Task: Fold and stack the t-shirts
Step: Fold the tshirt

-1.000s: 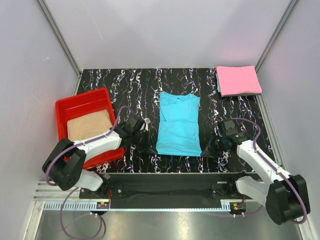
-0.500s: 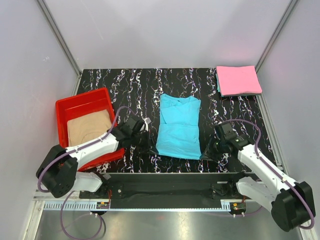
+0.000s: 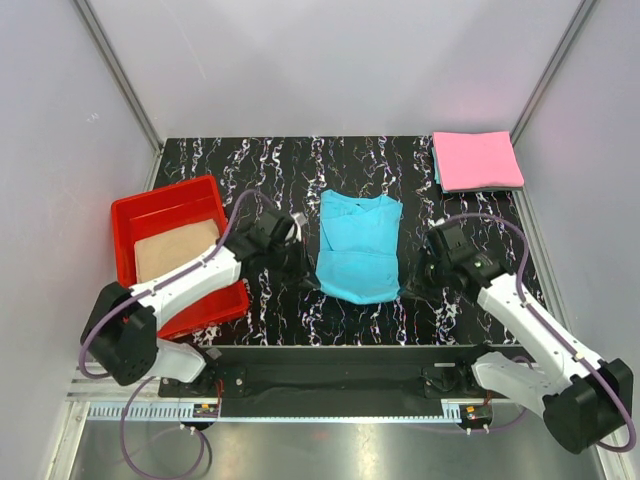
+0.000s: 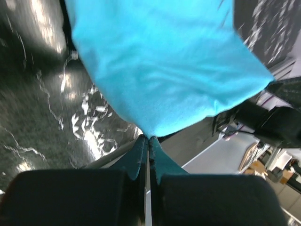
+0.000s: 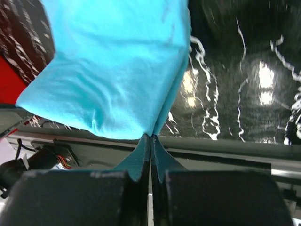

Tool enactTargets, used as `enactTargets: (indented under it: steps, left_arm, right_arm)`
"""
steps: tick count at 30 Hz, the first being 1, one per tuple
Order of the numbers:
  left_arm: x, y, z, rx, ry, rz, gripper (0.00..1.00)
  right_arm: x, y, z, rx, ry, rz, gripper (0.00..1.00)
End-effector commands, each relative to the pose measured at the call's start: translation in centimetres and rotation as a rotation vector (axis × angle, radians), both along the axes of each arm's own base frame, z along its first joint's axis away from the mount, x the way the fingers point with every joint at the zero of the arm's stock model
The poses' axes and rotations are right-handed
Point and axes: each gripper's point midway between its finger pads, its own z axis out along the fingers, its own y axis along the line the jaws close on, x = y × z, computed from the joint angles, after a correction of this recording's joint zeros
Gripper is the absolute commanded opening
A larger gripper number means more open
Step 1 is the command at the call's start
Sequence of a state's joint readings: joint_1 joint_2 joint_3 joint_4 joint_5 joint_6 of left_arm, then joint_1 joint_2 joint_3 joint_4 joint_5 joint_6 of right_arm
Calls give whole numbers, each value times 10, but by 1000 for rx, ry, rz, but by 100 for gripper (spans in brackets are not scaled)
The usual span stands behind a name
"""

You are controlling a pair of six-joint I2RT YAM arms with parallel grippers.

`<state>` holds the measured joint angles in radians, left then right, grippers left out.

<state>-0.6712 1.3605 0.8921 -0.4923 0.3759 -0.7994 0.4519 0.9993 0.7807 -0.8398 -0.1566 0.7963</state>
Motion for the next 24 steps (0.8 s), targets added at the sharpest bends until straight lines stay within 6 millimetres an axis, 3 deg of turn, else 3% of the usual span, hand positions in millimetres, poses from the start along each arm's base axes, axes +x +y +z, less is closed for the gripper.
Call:
enactTargets:
  steps: [1,5,7,8,10,12,13,16,20,24]
  left_arm:
    - [30,-2,26,-7,-80,10,0]
    - [62,-3,54,-28,-134,39,0]
    - [74,-5,59,-27,-145,42,0]
    - [86,-5,72,-40,-175,45,0]
    - [100,-7,74,-33,-175,49,0]
    - [125,-9,91,-66,-212,60,0]
    - [127,-11,86,-65,-201,54,0]
    - [154,-14,95,-115,-227,59,0]
    - [201,-17,109,-168,-319,81,0]
    - [237,-25,124,-284,-372,93,0]
  right_arm:
    - [24,-4,23,-63,-96,7,0]
    - [52,0,45,-85,-156,33,0]
    - [66,5,49,-79,-166,50,0]
    - [78,5,61,-70,-199,39,0]
    - [93,3,64,-89,-208,33,0]
    - [113,3,80,-86,-251,26,0]
    - [116,0,76,-93,-241,23,0]
    - [139,-6,82,-97,-259,12,0]
    - [169,-13,92,-100,-300,0,0]
    - [197,-20,87,-113,-313,2,0]
